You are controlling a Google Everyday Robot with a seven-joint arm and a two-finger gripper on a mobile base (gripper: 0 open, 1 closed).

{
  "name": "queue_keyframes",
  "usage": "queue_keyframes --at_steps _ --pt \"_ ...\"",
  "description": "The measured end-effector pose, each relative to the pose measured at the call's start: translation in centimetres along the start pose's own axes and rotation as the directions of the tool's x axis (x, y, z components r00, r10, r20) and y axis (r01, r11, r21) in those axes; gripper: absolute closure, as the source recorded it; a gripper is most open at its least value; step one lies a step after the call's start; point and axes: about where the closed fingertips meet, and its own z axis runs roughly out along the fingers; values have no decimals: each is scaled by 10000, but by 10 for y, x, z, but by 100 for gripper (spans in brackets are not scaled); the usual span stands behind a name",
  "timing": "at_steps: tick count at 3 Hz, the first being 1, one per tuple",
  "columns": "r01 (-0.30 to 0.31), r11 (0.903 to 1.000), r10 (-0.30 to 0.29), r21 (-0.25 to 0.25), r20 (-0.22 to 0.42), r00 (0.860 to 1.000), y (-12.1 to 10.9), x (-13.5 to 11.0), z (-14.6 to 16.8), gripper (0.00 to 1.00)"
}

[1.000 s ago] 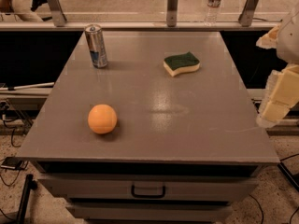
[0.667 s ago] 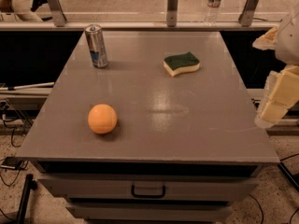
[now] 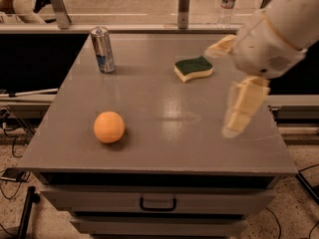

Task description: Pick orange

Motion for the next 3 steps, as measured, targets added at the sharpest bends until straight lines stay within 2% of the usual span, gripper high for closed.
queue_keyframes --at_steps 1,2,3 --pt "878 9947 -835 -540 776 9935 -5 -40 31 0" --pt "1111 9891 -1003 -971 1097 9889 -14 -57 69 0" --pt "1040 9871 -886 -1214 1265 9880 -21 -68 96 0"
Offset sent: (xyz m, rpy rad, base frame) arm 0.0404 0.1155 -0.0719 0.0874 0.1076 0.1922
